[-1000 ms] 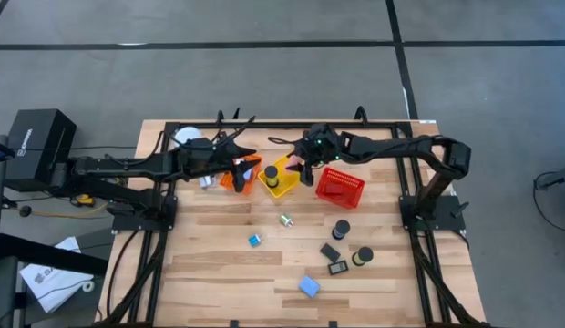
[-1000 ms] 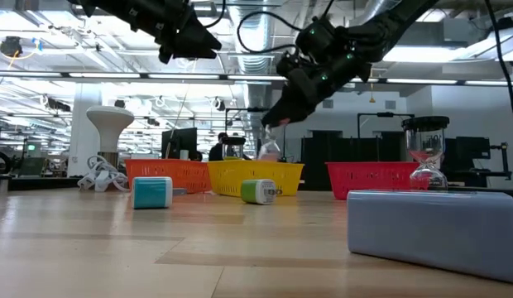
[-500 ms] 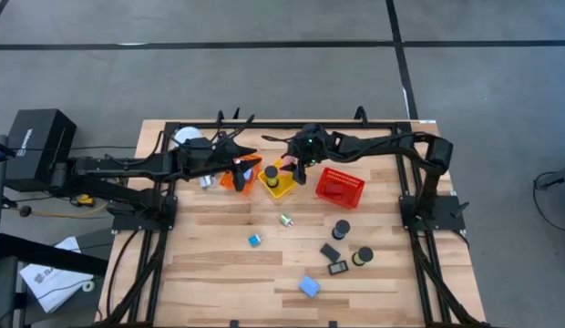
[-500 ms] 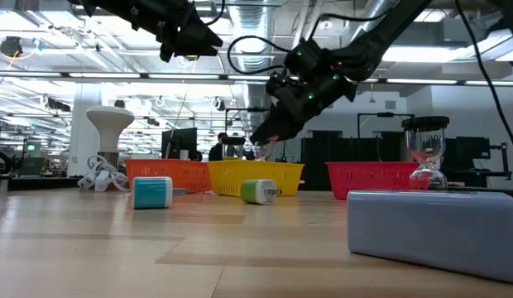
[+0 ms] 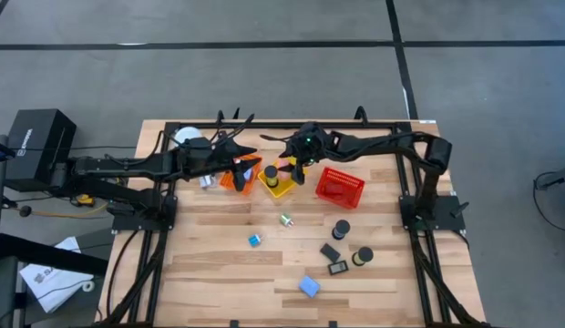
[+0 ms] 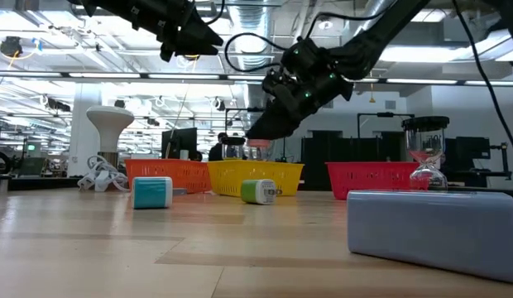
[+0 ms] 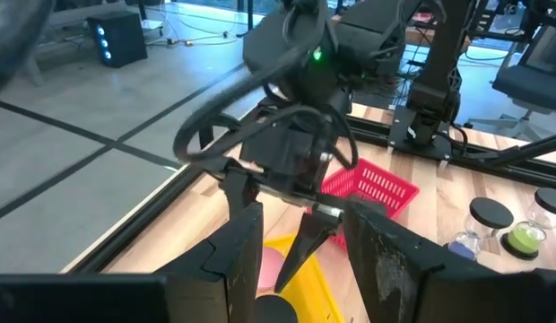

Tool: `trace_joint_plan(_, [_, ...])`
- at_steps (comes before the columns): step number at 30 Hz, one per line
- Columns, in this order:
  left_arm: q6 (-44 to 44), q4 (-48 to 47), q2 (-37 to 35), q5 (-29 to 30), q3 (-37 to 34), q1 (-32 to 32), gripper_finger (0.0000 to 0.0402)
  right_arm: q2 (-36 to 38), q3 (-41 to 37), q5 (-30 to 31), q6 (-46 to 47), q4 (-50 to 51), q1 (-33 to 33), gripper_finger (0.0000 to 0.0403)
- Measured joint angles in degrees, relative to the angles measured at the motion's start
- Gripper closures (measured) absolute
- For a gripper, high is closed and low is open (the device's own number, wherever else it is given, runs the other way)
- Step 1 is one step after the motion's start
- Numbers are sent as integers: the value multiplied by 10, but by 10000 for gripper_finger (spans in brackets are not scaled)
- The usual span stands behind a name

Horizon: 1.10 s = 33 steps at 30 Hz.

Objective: Pick & Place Office items
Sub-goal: Put the pink hourglass into the yellow bin, then put the top black timer in the red bin

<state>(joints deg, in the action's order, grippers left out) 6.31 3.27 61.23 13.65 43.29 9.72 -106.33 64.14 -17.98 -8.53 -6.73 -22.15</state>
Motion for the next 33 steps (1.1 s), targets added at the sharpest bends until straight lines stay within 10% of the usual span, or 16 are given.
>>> trace_joint_plan(16, [0, 8, 0, 0, 0, 0, 252, 224, 0, 3, -25, 268, 29, 175])
trace_joint_plan(26, [2, 21, 0, 0, 0, 0, 252, 334, 0, 2, 64, 460, 166, 175])
trace_joint_plan(33, [20, 34, 0, 0, 0, 0, 252, 339, -41, 4, 164, 420, 288, 175])
